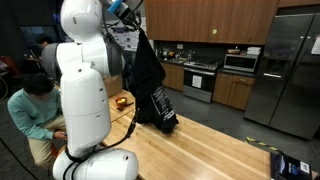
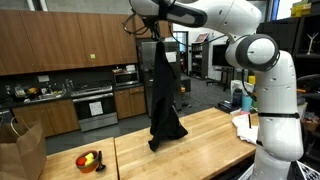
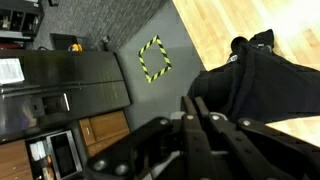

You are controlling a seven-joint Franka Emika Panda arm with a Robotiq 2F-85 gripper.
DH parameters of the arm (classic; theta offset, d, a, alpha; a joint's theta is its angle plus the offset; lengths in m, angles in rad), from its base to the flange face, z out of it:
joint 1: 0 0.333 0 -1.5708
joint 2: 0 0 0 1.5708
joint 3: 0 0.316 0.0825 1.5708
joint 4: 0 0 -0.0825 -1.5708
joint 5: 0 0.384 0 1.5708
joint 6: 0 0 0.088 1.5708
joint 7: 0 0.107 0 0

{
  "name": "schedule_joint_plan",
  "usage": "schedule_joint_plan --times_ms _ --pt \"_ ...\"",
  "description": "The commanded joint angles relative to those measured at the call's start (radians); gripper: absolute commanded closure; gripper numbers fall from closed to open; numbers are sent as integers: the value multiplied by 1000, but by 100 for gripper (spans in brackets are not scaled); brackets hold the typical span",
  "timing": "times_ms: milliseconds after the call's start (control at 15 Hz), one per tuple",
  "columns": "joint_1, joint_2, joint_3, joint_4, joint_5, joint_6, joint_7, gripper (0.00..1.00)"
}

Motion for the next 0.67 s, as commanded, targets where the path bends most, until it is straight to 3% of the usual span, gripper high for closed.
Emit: schedule_joint_plan --times_ms 0,333,467,600 --pt "35 -1 -14 98 84 7 -1 99" --pt "-203 -62 -5 -22 522 133 99 99" --pt "-281 -99 -49 -132 690 188 115 99" --pt "-348 -121 -82 -239 790 212 115 99"
